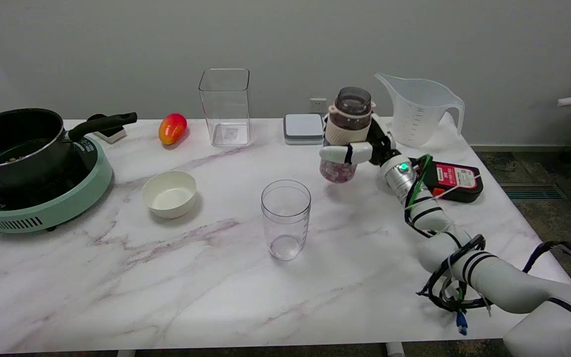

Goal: Pour the contents of the bottle into the measuring cup.

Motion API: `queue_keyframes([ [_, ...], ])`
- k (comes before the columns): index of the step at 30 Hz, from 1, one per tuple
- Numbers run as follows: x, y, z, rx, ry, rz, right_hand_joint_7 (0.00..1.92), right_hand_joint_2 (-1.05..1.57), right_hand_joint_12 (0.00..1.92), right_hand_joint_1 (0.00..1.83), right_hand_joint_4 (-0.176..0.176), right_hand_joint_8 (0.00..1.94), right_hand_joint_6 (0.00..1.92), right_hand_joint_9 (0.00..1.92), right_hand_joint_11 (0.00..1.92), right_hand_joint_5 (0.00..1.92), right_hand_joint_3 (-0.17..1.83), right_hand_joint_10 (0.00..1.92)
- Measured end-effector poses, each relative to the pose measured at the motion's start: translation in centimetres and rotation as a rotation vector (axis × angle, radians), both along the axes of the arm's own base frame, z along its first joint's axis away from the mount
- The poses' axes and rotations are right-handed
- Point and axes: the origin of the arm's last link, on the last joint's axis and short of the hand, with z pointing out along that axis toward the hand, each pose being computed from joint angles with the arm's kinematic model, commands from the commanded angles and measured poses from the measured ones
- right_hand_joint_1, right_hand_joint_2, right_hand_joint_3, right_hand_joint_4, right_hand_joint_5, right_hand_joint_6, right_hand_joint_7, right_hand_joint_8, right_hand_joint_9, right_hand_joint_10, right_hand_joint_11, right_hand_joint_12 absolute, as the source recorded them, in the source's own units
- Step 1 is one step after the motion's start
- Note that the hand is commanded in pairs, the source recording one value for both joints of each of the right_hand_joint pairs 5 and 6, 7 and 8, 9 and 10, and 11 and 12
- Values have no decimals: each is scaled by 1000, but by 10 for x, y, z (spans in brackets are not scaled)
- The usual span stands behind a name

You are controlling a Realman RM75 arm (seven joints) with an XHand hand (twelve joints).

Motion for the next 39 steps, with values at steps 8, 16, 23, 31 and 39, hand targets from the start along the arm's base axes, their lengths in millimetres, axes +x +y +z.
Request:
queue_keyframes([
  [8, 44, 3, 8, 14, 10, 104, 1877, 1404, 1320, 1372, 0, 1877, 1920, 1463, 1320, 1920, 292, 1463],
  [16, 87, 27, 22, 0, 98, 161, 1886, 1461, 1333, 1343, 0, 1886, 1920, 1482, 1333, 1920, 262, 1482],
  [23, 116, 54, 20, -29, 264, 145, 1896, 1518, 1346, 1314, 0, 1896, 1920, 1510, 1346, 1920, 242, 1510],
  [31, 128, 75, -1, -37, 472, 102, 1897, 1546, 1351, 1293, 0, 1897, 1920, 1514, 1351, 1920, 232, 1514],
  [39, 119, 86, -32, -48, 716, 65, 1892, 1503, 1341, 1313, 0, 1892, 1920, 1492, 1341, 1920, 242, 1492],
])
